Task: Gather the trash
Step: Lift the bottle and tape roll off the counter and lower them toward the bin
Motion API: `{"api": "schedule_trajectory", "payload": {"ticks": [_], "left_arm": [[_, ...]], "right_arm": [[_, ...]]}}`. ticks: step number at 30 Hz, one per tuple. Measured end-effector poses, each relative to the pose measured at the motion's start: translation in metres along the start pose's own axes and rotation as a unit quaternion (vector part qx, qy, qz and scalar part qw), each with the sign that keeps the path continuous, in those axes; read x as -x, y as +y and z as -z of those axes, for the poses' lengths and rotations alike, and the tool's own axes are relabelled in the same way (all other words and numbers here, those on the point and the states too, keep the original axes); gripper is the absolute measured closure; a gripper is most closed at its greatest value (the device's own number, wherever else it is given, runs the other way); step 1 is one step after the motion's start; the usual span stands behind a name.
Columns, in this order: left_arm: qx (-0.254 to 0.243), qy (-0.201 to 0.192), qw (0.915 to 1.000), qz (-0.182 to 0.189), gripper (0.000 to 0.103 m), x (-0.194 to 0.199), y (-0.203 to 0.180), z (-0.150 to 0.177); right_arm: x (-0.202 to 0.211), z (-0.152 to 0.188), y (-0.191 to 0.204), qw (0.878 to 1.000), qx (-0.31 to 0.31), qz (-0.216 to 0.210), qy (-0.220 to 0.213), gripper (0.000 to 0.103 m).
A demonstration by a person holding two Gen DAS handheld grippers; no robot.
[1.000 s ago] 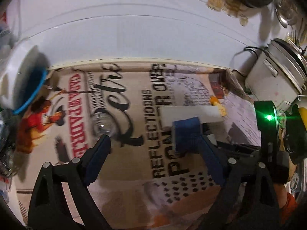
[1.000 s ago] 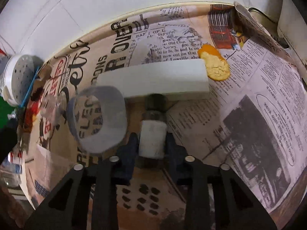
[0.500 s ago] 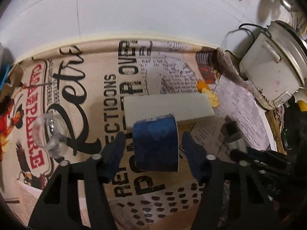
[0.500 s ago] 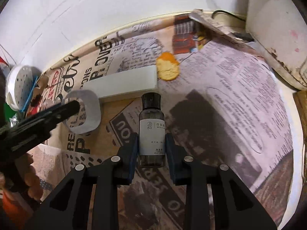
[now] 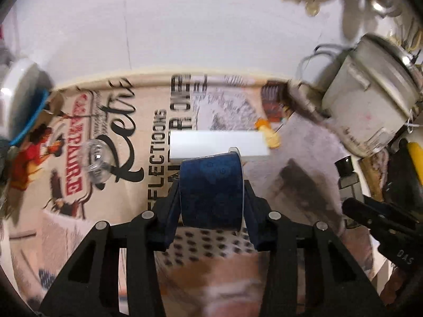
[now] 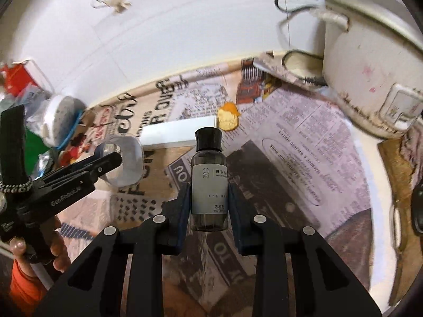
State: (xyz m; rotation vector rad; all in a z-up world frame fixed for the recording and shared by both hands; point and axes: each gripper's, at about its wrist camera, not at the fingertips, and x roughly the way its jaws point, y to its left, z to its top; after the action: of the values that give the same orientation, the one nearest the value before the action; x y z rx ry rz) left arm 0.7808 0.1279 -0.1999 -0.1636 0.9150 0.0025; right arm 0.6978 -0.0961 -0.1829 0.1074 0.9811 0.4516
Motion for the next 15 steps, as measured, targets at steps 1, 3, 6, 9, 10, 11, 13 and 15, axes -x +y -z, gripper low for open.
{"api": "schedule_trajectory", "payload": {"ticks": [1, 3, 6, 9, 10, 11, 13, 15], "left_arm": [[0.003, -0.017, 0.9998, -0.007, 0.06, 0.019, -0.008, 0.005], [0.011, -0.044, 0.9988, -0.021, 0.06, 0.05, -0.022, 0.013], [0.026, -0.074, 0.9965, -0.031, 0.06, 0.088, -0.04, 0.027], [0.035, -0.104, 0.9932, -0.038, 0.06, 0.13, -0.057, 0.045], [0.038, -0.112, 0.9923, -0.038, 0.06, 0.142, -0.062, 0.051], [0.04, -0.118, 0.9915, -0.038, 0.06, 0.155, -0.067, 0.057], [0.043, -0.129, 0.99, -0.037, 0.06, 0.178, -0.074, 0.067], [0.044, -0.139, 0.9887, -0.035, 0.06, 0.199, -0.08, 0.079]], "right_arm": [[0.01, 0.002, -0.001, 1.0, 0.008, -0.005, -0.007, 0.077], [0.031, 0.006, -0.003, 0.999, 0.026, -0.015, -0.021, 0.077], [0.064, 0.012, -0.005, 0.997, 0.055, -0.029, -0.04, 0.077], [0.096, 0.019, -0.004, 0.994, 0.083, -0.036, -0.061, 0.077], [0.107, 0.022, -0.003, 0.993, 0.091, -0.039, -0.068, 0.077], [0.115, 0.025, -0.001, 0.992, 0.095, -0.041, -0.073, 0.077], [0.136, 0.033, 0.002, 0.99, 0.1, -0.053, -0.087, 0.077], [0.153, 0.041, 0.007, 0.988, 0.104, -0.061, -0.1, 0.077]]}}
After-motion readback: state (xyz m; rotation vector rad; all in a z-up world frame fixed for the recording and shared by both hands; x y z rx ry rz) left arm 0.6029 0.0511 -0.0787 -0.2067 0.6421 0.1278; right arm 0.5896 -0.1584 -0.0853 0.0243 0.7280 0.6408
